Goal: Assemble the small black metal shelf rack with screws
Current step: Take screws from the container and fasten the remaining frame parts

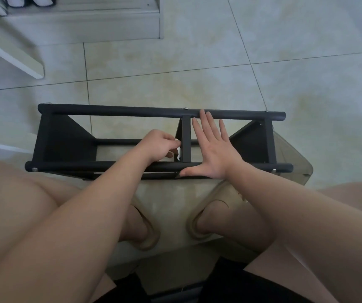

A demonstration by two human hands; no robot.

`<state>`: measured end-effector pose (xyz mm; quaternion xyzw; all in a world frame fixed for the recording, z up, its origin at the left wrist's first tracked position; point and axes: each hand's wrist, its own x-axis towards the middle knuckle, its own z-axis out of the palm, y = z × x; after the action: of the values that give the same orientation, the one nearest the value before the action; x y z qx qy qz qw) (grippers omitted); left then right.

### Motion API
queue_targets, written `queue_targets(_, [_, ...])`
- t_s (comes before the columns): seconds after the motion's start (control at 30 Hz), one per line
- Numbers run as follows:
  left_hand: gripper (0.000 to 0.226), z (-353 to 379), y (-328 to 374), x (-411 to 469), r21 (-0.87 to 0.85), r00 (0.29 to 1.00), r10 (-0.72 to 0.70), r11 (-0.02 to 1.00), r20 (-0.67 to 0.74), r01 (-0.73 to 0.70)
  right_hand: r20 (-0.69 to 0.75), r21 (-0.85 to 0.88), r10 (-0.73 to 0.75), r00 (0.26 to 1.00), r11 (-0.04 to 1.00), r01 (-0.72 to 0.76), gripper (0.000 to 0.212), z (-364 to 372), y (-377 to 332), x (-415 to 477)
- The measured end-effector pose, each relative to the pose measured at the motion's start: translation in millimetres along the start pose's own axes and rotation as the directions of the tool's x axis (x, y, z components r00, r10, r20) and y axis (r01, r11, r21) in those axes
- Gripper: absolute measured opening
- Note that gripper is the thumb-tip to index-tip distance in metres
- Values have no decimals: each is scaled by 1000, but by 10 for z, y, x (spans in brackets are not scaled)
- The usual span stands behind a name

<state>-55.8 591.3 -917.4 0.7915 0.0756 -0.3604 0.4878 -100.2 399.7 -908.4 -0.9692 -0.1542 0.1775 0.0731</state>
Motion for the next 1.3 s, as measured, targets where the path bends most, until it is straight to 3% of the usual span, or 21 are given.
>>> queue_targets(0.47, [7, 17, -10, -16, -18, 997, 57, 998, -52, -58, -3, -40, 31, 1000, 999, -31, 148, 14, 14, -6])
queue_targets(0.8, [9, -78, -28, 44, -91, 998, 7, 996, 69, -1, -3, -46, 26, 1000, 999, -26, 146, -5, 5, 2])
queue_targets(1.3, [14, -23, -33, 39, -47, 996, 90, 995, -18, -90, -7, -34, 31, 1000, 999, -31, 145, -7, 12, -6])
